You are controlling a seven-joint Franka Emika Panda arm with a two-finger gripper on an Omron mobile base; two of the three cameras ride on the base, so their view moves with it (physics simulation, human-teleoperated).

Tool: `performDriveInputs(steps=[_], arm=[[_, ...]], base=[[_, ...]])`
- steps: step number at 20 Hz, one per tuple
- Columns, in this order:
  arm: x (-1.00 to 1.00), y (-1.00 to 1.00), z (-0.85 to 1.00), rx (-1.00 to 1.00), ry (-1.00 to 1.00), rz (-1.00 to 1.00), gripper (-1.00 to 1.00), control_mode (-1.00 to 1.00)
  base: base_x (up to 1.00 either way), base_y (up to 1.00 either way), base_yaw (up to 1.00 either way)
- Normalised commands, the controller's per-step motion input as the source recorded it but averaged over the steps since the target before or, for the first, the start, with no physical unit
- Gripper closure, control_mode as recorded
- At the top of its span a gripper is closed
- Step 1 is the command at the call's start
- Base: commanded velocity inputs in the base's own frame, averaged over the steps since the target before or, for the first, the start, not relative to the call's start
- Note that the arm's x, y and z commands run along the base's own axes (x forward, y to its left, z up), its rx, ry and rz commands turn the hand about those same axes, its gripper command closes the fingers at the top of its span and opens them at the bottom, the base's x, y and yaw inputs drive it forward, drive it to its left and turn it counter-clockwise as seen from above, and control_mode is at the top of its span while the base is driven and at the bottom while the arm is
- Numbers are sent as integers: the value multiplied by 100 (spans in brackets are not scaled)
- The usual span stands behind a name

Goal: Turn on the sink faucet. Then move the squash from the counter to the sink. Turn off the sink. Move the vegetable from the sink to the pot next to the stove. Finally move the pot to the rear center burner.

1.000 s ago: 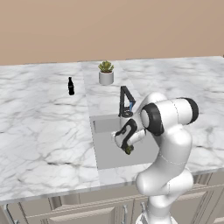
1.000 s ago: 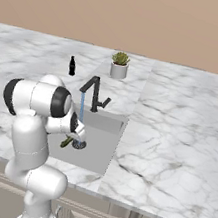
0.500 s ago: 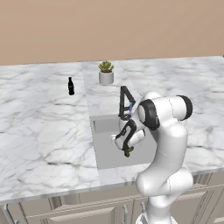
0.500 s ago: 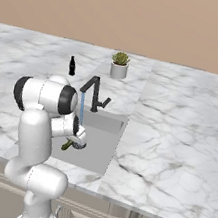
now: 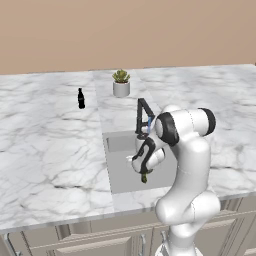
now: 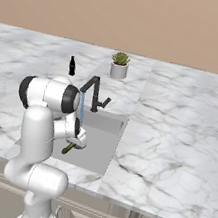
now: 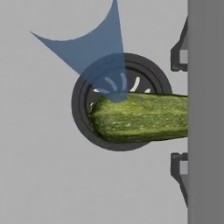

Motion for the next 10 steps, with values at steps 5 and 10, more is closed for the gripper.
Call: performDriveInputs(steps=[5,10], arm=[[-12,-10,6,0,-3,-4,-100,-100],[-28,-8,49,-1,-11,-7,-100,-100]], base=[[0,0,0],[0,0,0]])
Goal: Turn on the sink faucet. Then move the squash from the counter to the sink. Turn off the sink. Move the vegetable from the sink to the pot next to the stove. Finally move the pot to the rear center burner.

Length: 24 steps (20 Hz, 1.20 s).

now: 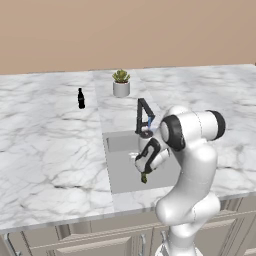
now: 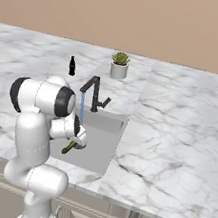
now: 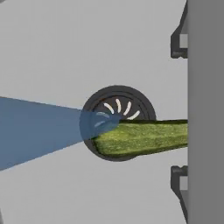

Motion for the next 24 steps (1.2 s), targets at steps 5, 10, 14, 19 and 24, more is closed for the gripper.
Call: performDriveInputs(steps=[5,10,14,19,24], arm=[[-16,-8,75,-1,-7,-5,-100,-100],[-14,-6,72,0,-2,-5,-100,-100],[-25,-21,53,0,0,-6,-100,-100],[-27,-29,47,0,0,-2,-100,-100],[-21,-31,53,0,0,0,-100,-100]], base=[[0,0,0],[0,0,0],[0,0,0],[0,0,0],[0,0,0]])
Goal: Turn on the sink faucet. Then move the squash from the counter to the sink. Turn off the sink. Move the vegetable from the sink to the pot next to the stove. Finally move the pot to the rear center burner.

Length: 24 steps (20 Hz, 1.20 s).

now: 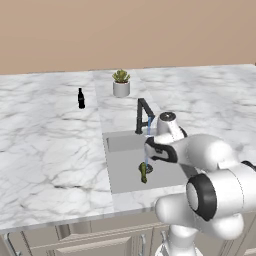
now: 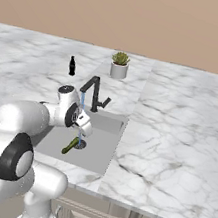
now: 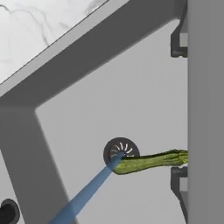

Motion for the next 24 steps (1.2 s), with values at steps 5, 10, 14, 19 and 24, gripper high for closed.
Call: performDriveInputs(steps=[5,10,14,19,24], arm=[[-17,-41,50,0,1,0,-100,-100],[-3,-45,33,0,1,0,-100,-100],[18,-52,6,0,0,9,-100,-100],[45,-45,0,4,-5,25,-100,-100],[19,-24,0,4,-3,13,-100,-100]], base=[[0,0,0],[0,0,0],[0,0,0],[0,0,0],[0,0,0]])
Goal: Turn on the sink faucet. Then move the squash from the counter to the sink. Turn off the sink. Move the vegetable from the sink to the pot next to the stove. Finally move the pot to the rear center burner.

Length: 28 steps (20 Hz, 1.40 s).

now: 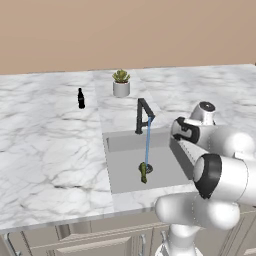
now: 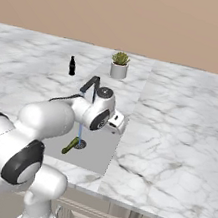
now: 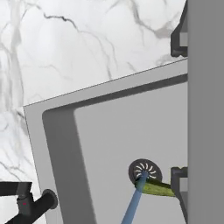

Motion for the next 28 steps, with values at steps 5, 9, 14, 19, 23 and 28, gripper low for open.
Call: performDriveInputs(steps=[5,9,14,19,23,28], arm=[[27,-20,0,0,-7,11,-100,-100],[50,-19,0,0,-15,23,-100,-100],[52,-8,0,0,-23,33,-100,-100],[53,0,0,0,-16,33,-100,-100],[31,-4,7,-2,-5,23,-100,-100],[33,-5,4,-4,0,21,-100,-100]], base=[[0,0,0],[0,0,0],[0,0,0],[0,0,0],[0,0,0],[0,0,0]])
